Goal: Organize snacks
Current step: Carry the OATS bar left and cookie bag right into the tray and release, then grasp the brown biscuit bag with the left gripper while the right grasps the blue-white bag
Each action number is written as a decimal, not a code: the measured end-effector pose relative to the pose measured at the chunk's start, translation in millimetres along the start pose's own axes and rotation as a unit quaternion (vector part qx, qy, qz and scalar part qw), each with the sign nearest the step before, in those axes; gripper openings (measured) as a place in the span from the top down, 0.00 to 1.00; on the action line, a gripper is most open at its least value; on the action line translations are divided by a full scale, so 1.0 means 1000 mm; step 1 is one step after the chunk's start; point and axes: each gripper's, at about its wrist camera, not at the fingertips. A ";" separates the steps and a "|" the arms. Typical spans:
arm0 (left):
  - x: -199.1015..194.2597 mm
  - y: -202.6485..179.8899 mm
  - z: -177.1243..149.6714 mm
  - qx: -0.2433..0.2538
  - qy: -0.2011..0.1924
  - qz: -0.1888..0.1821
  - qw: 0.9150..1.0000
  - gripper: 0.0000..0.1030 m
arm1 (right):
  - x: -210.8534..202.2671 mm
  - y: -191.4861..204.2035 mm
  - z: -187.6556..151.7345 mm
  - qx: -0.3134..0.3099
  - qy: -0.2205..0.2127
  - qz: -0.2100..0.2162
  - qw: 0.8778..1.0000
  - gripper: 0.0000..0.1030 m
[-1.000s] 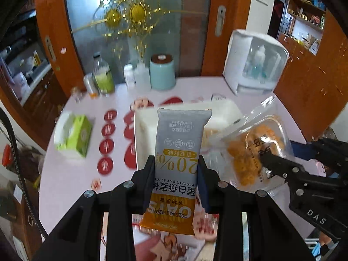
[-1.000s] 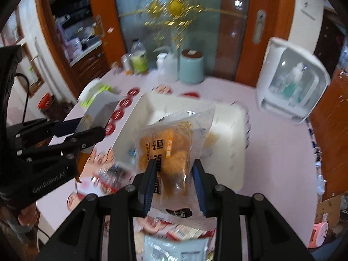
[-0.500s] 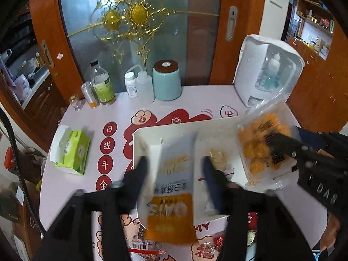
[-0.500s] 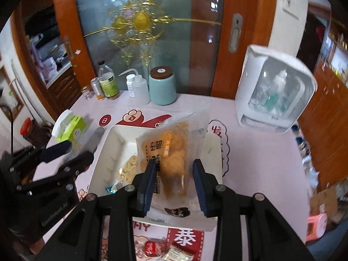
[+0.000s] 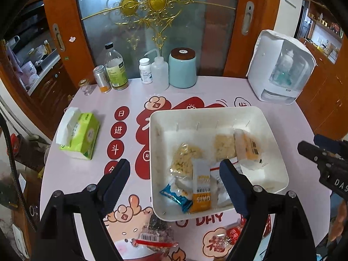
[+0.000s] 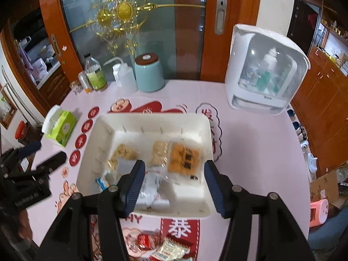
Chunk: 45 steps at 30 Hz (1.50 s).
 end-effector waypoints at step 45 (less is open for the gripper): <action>0.034 -0.135 -0.273 0.180 0.177 -0.121 0.960 0.18 | 0.059 -0.097 -0.271 0.416 0.205 -0.050 0.884 0.01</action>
Point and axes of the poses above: each gripper's, at about its wrist camera, not at the fingertips, and x roughly the way its jaws point, y to its left, z to its top, and after that the axes turned 13 degrees about x, right-handed
